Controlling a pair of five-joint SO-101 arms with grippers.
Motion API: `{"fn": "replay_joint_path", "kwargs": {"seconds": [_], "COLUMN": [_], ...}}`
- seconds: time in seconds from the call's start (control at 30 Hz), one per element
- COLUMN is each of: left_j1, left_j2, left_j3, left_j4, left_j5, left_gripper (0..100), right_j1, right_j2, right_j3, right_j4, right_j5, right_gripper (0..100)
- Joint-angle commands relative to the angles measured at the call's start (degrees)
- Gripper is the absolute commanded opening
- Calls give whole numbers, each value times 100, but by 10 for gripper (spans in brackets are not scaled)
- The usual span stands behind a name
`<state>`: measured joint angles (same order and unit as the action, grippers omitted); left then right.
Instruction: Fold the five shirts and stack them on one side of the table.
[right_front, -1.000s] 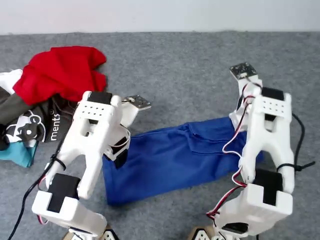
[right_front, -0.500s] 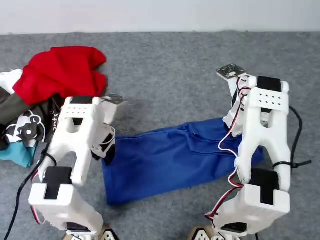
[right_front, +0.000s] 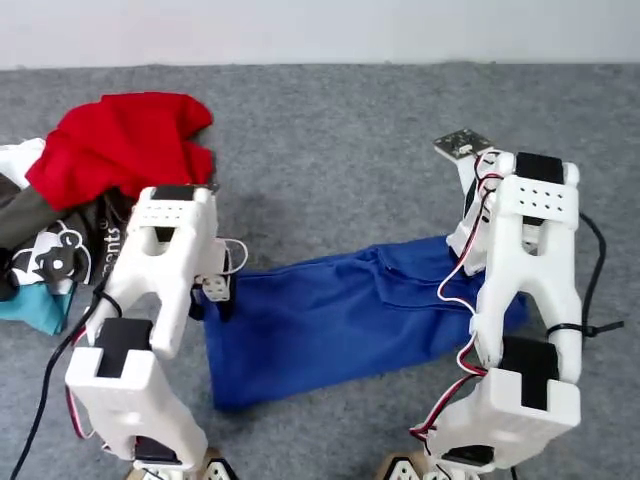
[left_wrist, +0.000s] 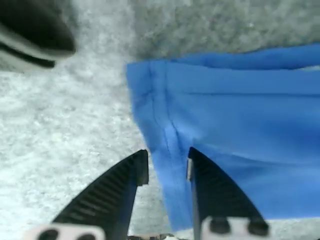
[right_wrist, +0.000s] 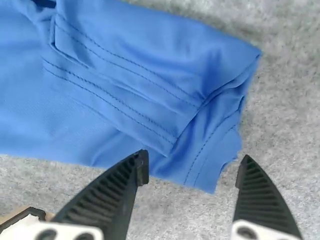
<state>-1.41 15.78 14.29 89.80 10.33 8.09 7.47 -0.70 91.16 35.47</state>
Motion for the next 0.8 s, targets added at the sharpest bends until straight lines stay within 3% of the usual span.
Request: {"fn": "replay_joint_path", "kwargs": {"seconds": [0.0,0.4,0.57,0.77], "left_j1": [-18,246,492,1187], "left_j2": [-35,1424,1468,1459], "left_j3": [-163,-154,-286,-321], "left_j4": [-35,-721,-774,-571], "left_j5": [88,484,457,-88], "left_gripper": [141,135,26,26], "right_j1": [-13,-48,-48,-48], "right_j2": [-31,-31,-31,-13], "right_j3": [-176,-176,-176,-176], "right_j4": [75,75,75,75], "right_j5": [53,-141,-141,-141], "right_gripper": [285,285,285,285]}}
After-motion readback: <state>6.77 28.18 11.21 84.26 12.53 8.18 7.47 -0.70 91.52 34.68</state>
